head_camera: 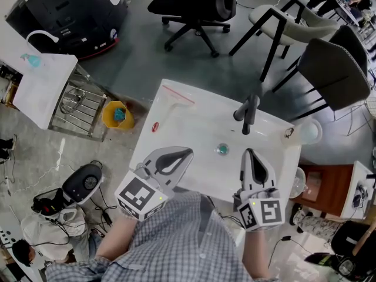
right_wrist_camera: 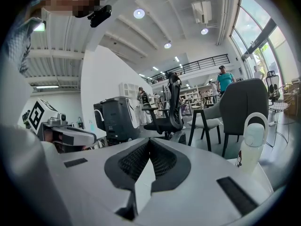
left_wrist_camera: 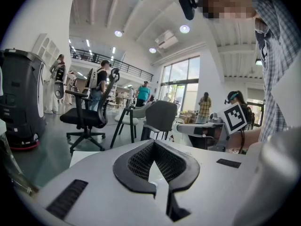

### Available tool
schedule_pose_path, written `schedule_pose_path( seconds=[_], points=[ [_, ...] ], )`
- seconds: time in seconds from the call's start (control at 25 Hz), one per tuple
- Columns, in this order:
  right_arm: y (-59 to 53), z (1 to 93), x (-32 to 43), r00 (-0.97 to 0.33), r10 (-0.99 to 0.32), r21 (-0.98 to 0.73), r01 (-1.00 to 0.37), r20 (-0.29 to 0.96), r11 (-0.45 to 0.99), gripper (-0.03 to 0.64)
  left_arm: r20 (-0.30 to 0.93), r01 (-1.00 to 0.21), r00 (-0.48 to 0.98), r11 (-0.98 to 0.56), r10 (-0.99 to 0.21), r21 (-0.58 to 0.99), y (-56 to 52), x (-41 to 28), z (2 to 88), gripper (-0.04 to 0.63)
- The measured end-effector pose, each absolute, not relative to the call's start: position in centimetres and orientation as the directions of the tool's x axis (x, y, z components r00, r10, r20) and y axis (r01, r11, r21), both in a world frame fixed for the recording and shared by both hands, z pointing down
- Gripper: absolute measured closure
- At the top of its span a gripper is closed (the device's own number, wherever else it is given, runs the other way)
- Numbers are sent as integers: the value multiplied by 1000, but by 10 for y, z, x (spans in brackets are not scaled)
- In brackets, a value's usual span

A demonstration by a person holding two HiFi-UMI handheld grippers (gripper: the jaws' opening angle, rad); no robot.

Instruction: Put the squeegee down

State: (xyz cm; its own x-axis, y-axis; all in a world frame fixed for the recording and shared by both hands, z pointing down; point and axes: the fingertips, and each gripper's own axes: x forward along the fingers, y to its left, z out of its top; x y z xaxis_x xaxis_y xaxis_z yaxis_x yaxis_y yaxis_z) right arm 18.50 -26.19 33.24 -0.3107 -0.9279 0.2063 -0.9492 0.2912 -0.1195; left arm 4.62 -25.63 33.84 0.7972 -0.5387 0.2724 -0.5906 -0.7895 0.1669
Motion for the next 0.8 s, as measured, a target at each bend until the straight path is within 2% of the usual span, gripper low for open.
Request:
schedule_pose_path(
  seconds=[0.8],
  points=[
    [-266,338,180,-332,-917,-115,-943,222,314,609,273,-602,789,-782,-551,163,-259,44,340,591]
  ],
)
